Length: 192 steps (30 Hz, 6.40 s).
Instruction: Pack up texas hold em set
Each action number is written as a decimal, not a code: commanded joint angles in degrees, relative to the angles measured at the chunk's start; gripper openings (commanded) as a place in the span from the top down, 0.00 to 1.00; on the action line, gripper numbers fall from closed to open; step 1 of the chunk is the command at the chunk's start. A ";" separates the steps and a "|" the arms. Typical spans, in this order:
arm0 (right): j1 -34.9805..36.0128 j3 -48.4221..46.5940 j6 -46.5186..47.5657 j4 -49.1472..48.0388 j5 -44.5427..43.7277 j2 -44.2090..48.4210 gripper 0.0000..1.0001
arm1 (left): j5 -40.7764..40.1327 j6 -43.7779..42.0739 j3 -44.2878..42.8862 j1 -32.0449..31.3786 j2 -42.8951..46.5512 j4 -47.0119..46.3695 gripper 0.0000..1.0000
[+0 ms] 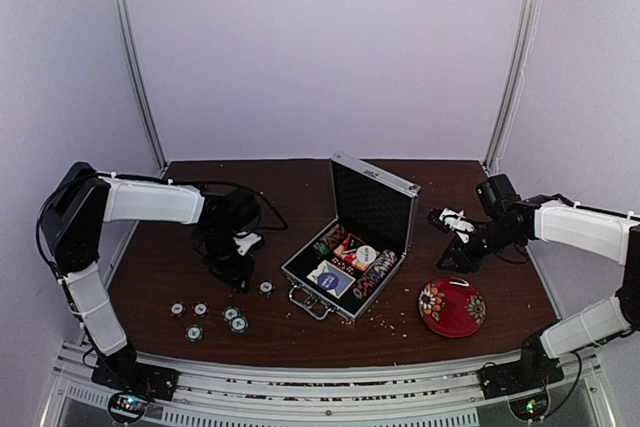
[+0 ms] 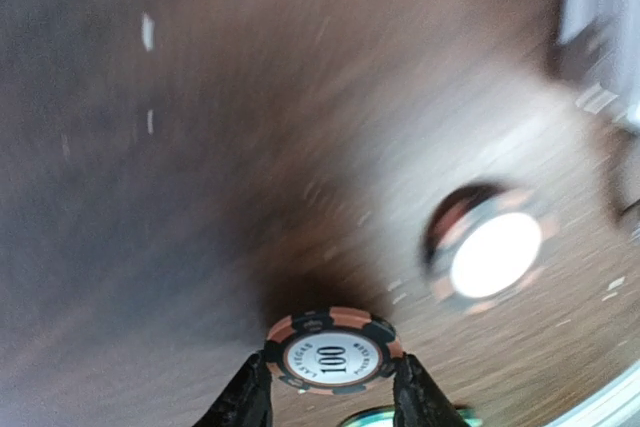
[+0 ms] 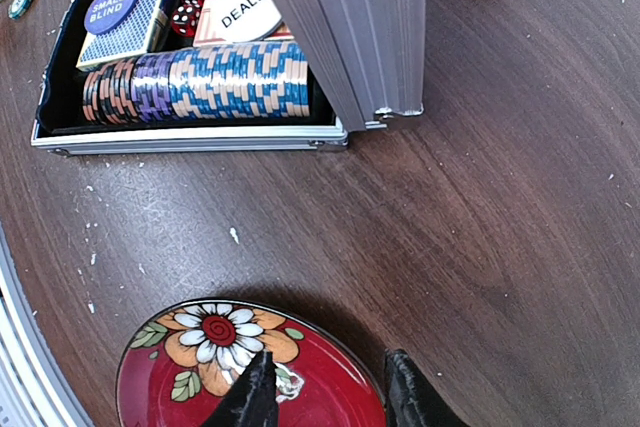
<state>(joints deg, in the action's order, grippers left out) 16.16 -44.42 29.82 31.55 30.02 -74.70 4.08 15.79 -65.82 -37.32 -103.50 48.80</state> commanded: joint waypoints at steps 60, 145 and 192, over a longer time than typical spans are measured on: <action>0.27 -1.22 0.31 0.49 0.39 -0.73 0.63 | -2.77 -0.31 -9.34 -9.71 -9.04 -0.73 0.41; 0.27 -1.05 0.17 0.16 -0.40 -1.83 0.64 | -2.24 4.21 -7.41 -26.20 -12.03 -44.27 0.56; 0.27 -1.28 1.11 1.12 -0.04 -1.07 0.63 | -12.09 6.29 6.17 4.29 12.47 5.81 0.20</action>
<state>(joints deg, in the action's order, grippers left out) 16.16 -44.42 30.26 31.97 29.98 -76.34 -9.19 21.43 -60.75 -35.99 -92.33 48.56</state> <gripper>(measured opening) 0.368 0.790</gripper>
